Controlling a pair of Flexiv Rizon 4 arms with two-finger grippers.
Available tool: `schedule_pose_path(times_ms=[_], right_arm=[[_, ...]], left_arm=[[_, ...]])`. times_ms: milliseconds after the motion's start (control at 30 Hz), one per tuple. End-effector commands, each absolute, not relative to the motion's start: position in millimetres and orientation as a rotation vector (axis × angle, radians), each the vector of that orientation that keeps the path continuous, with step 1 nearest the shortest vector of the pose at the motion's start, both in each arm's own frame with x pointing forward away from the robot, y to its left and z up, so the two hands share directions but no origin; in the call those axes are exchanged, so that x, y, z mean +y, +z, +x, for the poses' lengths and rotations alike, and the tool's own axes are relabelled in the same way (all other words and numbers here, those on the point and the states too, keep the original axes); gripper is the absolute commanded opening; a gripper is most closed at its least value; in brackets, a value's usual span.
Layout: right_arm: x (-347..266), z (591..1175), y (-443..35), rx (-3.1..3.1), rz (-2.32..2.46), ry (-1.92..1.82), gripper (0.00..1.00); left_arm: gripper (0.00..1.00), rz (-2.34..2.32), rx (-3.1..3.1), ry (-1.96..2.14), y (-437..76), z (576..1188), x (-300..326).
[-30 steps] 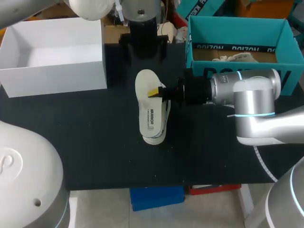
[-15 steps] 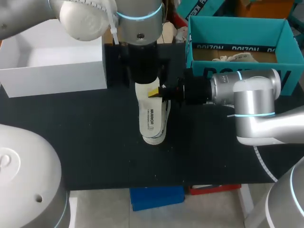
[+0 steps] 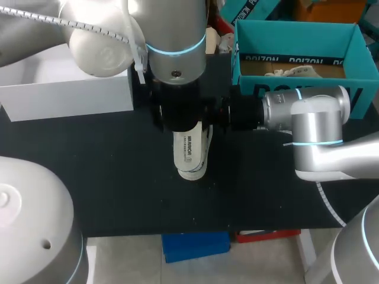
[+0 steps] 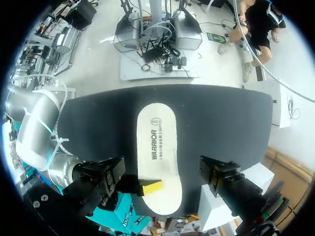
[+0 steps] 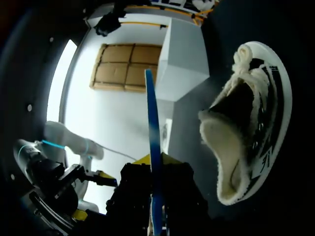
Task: Take the shoe out of the shoebox, open the shoe tongue, remove and reinsert the insole, then place the shoe into the shoebox
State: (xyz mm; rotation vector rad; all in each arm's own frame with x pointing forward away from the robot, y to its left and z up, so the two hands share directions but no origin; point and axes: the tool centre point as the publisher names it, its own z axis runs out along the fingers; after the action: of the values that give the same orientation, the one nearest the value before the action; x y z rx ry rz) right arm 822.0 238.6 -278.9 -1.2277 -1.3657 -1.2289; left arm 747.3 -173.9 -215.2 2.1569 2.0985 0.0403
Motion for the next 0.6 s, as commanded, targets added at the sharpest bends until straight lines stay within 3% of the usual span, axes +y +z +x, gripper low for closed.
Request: schedule_pose_path(times_ms=[33,333,600], right_arm=[[239,822,-279,-1.366,-1.228,-1.229,0.00],[239,822,-279,-1.366,-1.228,-1.229,0.00],[239,822,-279,-1.366,-1.228,-1.229,0.00]], left_arm=[[1.00,2.136,2.026,-0.107,-218,742,-165],[1.00,1.939,1.672,-0.662,-218,743,-139],[1.00,1.988,1.586,-0.657,-221,740,-135]])
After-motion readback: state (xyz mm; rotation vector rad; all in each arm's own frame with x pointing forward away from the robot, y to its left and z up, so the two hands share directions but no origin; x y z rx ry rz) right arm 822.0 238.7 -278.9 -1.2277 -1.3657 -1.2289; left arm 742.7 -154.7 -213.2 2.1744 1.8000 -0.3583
